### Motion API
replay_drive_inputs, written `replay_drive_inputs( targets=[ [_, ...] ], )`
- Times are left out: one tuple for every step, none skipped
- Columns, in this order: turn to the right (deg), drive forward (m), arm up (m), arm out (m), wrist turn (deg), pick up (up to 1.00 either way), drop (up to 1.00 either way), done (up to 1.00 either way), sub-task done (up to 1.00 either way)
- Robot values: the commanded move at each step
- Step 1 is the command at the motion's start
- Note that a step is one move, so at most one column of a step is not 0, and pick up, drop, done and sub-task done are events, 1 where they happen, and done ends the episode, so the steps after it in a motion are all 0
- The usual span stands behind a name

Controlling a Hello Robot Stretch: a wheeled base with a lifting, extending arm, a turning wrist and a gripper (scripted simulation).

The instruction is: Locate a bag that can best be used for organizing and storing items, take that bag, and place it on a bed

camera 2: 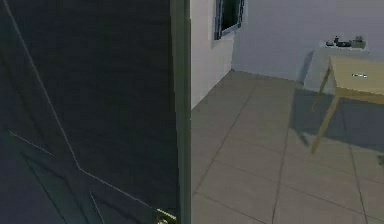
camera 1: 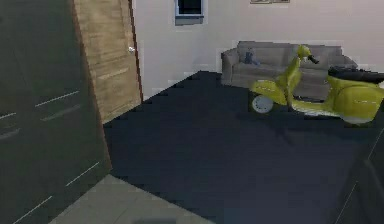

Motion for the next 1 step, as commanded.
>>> replay_drive_inputs(
  targets=[
    [0.0,1.00,0.00,0.00,0.0,0.00,0.00,0.00,0.00]
  ],
)
